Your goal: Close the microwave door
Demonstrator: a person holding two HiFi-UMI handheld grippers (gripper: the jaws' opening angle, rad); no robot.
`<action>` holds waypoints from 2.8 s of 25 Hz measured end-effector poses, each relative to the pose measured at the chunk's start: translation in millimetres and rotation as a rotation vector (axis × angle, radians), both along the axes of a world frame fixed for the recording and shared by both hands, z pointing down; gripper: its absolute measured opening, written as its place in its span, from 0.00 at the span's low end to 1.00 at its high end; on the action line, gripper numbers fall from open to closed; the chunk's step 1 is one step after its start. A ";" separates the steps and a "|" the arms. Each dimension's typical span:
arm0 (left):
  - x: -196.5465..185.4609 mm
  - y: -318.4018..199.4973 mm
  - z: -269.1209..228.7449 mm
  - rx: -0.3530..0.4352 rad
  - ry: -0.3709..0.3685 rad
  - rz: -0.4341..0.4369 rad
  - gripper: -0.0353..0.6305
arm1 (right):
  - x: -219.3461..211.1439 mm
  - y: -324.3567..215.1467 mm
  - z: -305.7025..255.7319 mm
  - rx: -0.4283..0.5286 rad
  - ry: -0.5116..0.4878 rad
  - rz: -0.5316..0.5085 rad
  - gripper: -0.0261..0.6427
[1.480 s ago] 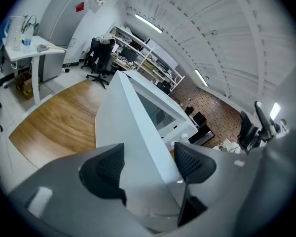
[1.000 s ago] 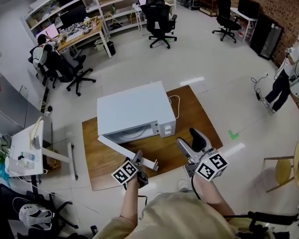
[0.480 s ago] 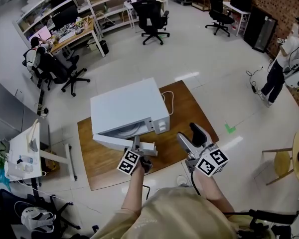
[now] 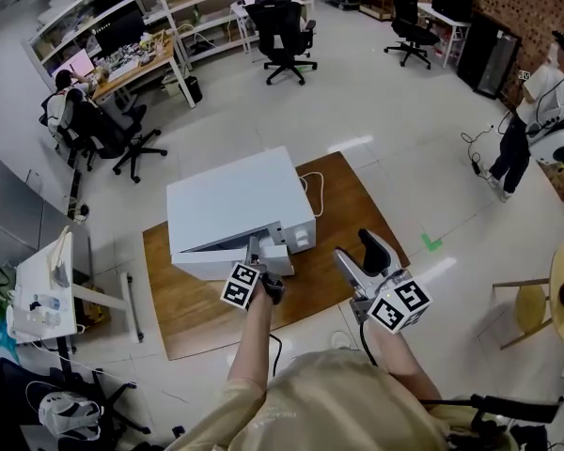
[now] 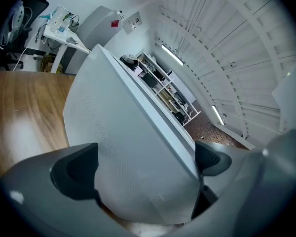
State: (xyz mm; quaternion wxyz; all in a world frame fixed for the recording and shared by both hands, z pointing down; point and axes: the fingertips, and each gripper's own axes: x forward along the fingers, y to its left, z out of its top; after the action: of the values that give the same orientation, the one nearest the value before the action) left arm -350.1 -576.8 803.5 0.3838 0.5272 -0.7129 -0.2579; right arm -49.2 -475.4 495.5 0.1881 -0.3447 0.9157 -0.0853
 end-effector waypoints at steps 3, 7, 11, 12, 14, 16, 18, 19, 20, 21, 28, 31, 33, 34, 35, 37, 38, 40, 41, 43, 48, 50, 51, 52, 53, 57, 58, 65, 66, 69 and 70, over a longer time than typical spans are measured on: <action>-2.6 -9.7 -2.1 -0.027 0.013 -0.031 0.95 | 2.6 -3.4 -4.7 -0.003 -0.003 0.005 0.48; -4.7 -25.1 -7.7 -0.105 0.041 -0.042 0.95 | 6.8 -9.8 -10.0 -0.008 -0.001 0.020 0.48; -19.6 -28.4 -10.0 -0.071 0.041 -0.088 0.95 | -6.3 -9.8 -11.6 -0.011 0.001 0.030 0.48; -20.9 -29.3 -9.6 -0.063 0.042 -0.099 0.95 | -7.2 -10.6 -11.0 -0.012 0.002 0.030 0.48; -19.5 -32.9 -9.2 -0.059 0.044 -0.114 0.95 | -5.5 -13.5 -8.6 -0.015 0.002 0.027 0.48; -19.1 -34.7 -8.1 -0.048 0.041 -0.127 0.95 | -6.7 -15.5 -5.5 -0.017 0.002 0.026 0.48; -23.4 -34.1 -5.5 -0.031 0.036 -0.145 0.95 | -12.4 -16.0 -2.6 -0.016 0.003 0.023 0.48; -25.1 -33.4 -4.5 -0.023 0.032 -0.155 0.95 | -14.2 -16.0 -1.5 -0.014 0.003 0.022 0.48; -25.4 -32.5 -3.6 -0.015 0.029 -0.163 0.95 | -14.4 -15.6 -0.7 -0.013 0.003 0.022 0.48; -24.7 -31.7 -2.9 -0.010 0.027 -0.169 0.95 | -13.8 -15.3 0.0 -0.012 0.002 0.023 0.48; -25.0 -38.2 -10.7 0.012 0.025 -0.208 0.96 | -19.6 -21.3 -3.9 -0.024 0.011 0.009 0.48; -28.6 -34.5 -10.4 0.018 0.026 -0.227 0.96 | -21.9 -17.3 -3.4 -0.021 0.013 0.010 0.48; -28.6 -33.9 -6.6 0.024 0.024 -0.238 0.96 | -20.5 -16.9 0.7 -0.021 0.012 0.011 0.48; -29.0 -34.2 -5.8 0.027 0.024 -0.245 0.96 | -20.3 -17.0 1.6 -0.022 0.013 0.011 0.48; -29.9 -34.5 -6.4 0.029 0.025 -0.254 0.96 | -21.1 -17.1 0.8 -0.021 0.013 0.009 0.48; -30.6 -35.1 -9.6 0.030 0.025 -0.272 0.96 | -22.1 -16.8 -3.2 -0.019 0.013 0.004 0.48; -28.7 -35.5 -10.7 0.027 0.025 -0.279 0.96 | -20.3 -16.7 -3.8 -0.022 0.012 0.002 0.48; -22.4 -37.2 -10.2 0.009 0.030 -0.295 0.96 | -13.8 -17.4 -2.9 -0.032 0.006 -0.005 0.48; -20.2 -38.8 -8.8 -0.008 0.037 -0.308 0.96 | -11.2 -17.8 -2.3 -0.035 0.004 -0.010 0.48; -20.1 -42.0 -4.5 -0.063 0.069 -0.351 0.96 | -10.1 -16.6 -0.2 -0.037 0.002 -0.025 0.48; -32.5 -40.7 5.3 -0.141 0.161 -0.423 0.96 | -16.6 1.9 11.6 -0.027 0.006 -0.056 0.48; -39.8 -36.6 11.2 -0.147 0.219 -0.438 0.95 | -17.2 8.7 20.1 -0.032 0.012 -0.062 0.48; -42.0 -35.7 12.5 -0.154 0.253 -0.446 0.95 | -15.2 8.8 23.2 -0.036 0.014 -0.064 0.48; -41.9 -36.8 12.5 -0.159 0.283 -0.450 0.95 | -11.5 6.8 24.5 -0.040 0.013 -0.067 0.48; -39.8 -38.9 12.3 -0.159 0.309 -0.447 0.95 | -6.7 3.9 24.4 -0.043 0.012 -0.070 0.48; -29.8 -39.4 24.8 -0.079 0.371 -0.337 0.95 | 2.8 1.6 30.4 -0.055 0.007 -0.085 0.48; -26.6 -34.8 29.1 -0.045 0.382 -0.278 0.95 | 2.0 3.8 34.0 -0.054 0.007 -0.095 0.48; -12.8 62.6 -3.5 0.275 0.380 -0.067 0.75 | 1.2 15.6 49.3 -0.041 0.009 -0.179 0.48; -11.5 77.5 -18.3 0.329 0.347 -0.044 0.67 | -0.1 16.1 52.4 -0.041 0.011 -0.198 0.48; 3.6 117.3 -96.1 0.524 0.060 0.092 0.61 | -8.1 20.0 64.6 -0.027 0.022 -0.245 0.48; 17.3 129.3 -123.1 0.562 -0.086 0.150 0.61 | -7.3 20.1 69.2 -0.023 0.023 -0.245 0.48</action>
State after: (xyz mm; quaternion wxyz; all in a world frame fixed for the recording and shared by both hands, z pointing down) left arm -332.8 -447.5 680.4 0.2100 0.6745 -0.5883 -0.3936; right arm -56.6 -455.3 564.6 0.1617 -0.2335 0.9520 -0.1143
